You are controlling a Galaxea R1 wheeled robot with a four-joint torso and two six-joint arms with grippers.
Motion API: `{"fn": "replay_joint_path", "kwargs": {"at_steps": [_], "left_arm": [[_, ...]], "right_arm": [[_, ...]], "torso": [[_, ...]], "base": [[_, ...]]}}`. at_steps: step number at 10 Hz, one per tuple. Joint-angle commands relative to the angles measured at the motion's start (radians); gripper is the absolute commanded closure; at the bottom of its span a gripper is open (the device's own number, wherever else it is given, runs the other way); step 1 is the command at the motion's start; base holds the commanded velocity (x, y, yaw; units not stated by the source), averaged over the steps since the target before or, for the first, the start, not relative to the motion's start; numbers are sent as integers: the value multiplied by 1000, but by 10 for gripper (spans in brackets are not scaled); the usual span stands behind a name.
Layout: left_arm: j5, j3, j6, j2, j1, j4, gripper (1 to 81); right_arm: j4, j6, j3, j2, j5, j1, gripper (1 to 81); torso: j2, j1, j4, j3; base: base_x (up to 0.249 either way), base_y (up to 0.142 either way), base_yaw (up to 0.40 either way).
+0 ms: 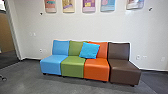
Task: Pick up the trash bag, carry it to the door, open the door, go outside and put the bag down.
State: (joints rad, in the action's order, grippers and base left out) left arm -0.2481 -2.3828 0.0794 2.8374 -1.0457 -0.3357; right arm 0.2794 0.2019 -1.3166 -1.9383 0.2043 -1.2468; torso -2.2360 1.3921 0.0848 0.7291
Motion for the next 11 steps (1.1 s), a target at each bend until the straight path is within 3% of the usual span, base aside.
{"fn": "replay_joint_path", "kwargs": {"at_steps": [1, 2, 5, 7, 10, 11], "left_arm": [[-39, 13, -4, -16, 126, 7, 811], [-39, 13, -4, -21, 120, 7, 811], [-43, 13, -4, -42, 83, 30, 811], [-111, 7, -4, -62, 65, 57, 811], [-114, 7, -6, -68, 39, 69, 811], [-114, 5, -6, -59, 31, 84, 811]], "right_arm": [[4, 4, -54, -6, 53, 40, 10], [4, 4, -88, -32, 53, 28, 10], [7, 4, -159, -98, 50, 2, 10], [9, 4, -203, -139, 46, -20, 10], [14, 4, -254, -182, 44, -29, 10], [11, 4, -254, -187, 41, -32, 10]], "torso": [[95, -61, 0, -56], [128, -83, 0, -19], [219, -143, 0, -38], [291, -189, 0, -38], [399, -258, 0, -38], [437, -282, 0, -59]], "base": [[0, 0, 0], [0, 0, 0], [0, 0, 0], [0, 0, 0], [0, 0, 0], [0, 0, 0]]}}
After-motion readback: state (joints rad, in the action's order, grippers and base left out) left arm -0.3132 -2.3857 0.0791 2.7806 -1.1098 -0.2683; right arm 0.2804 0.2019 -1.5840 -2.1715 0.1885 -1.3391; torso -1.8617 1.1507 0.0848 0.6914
